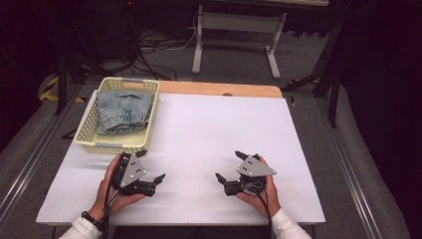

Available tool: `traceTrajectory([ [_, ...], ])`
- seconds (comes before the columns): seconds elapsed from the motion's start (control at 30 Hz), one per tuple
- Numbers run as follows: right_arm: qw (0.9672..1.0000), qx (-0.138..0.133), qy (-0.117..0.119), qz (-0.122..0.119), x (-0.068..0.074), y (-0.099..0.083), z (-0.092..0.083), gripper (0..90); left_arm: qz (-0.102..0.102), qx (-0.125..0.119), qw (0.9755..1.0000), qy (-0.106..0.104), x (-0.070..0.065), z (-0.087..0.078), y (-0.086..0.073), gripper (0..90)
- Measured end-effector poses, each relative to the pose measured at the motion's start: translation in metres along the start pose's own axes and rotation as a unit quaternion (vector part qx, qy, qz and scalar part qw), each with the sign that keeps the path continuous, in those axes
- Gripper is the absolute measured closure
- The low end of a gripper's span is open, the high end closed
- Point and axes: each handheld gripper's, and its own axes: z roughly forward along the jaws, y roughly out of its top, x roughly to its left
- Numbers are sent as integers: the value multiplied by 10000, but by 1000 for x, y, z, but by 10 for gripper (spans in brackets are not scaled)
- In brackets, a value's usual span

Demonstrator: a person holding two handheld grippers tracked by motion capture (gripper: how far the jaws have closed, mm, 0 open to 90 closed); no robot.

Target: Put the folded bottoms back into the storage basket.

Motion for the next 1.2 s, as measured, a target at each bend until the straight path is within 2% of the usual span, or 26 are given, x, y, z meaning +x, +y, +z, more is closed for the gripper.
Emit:
traceTrajectory([
  [0.33,10000,2,-61,10,0,1,-1,70,51,18,10000,-82,-3,1,-1,73],
  [0.5,10000,41,-70,11,0,0,-1,71,-2,-29,10000,-83,-2,1,0,73],
  [0.73,10000,38,-85,5,-2,-1,-2,72,63,62,9999,-106,-4,5,1,73],
  [0.83,9999,33,-95,4,-3,0,-2,72,-8,56,9999,-99,-3,5,1,73],
  [1.2,9999,81,-129,-42,-2,-1,-1,73,-35,31,10000,-72,-1,5,1,72],
])
